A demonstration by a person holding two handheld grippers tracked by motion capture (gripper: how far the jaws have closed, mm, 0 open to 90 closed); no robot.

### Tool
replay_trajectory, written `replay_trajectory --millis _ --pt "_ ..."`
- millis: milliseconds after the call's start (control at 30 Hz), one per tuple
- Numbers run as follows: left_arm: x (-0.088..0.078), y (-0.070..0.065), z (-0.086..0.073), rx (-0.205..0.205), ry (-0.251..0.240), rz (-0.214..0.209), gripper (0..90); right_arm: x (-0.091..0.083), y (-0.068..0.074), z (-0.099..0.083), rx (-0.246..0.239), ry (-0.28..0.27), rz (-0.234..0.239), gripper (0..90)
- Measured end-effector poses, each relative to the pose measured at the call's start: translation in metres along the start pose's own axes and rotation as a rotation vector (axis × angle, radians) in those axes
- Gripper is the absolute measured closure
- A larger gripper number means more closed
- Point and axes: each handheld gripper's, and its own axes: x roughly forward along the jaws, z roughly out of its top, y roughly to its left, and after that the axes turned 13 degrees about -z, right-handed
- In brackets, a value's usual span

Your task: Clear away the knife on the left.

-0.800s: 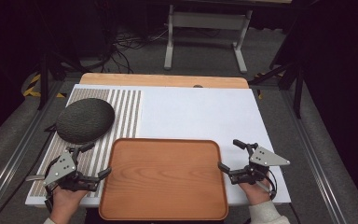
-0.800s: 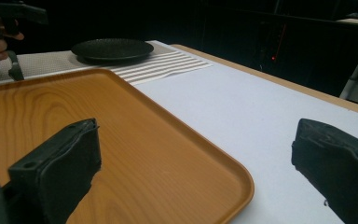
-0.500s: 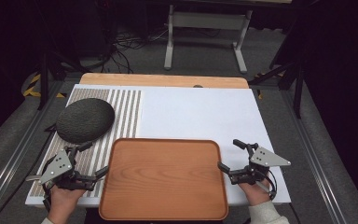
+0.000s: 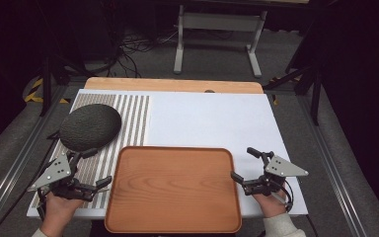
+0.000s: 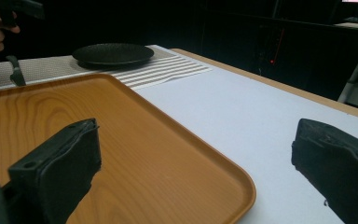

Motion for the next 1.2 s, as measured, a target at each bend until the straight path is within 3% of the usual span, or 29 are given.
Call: replay_trajectory --millis 100,367,667,833,1033,1200 --pt "-0.003 0.001 0.01 0.023 0.058 -0.027 2.5 0.001 0.0 -0.001 0.004 0.004 0.003 2.0" --pt "-0.015 0.006 0.019 0.026 0.121 -0.042 4.2 0.001 0.001 -0.002 -0.003 0.01 0.008 2.3" --pt "-0.026 0.008 0.033 0.058 0.281 -0.07 2.7 0.002 0.004 -0.004 -0.023 0.029 0.008 2.4" --pt "-0.028 0.01 0.037 0.063 0.338 -0.074 2.0 0.003 0.004 -0.005 -0.024 0.034 0.009 2.4" --pt "-0.033 0.015 0.039 0.079 0.453 -0.077 3.0 0.004 0.004 -0.005 -0.024 0.033 0.015 2.4" --pt "-0.036 0.019 0.039 0.074 0.492 -0.086 3.0 0.004 0.005 -0.005 -0.026 0.038 0.018 2.3"
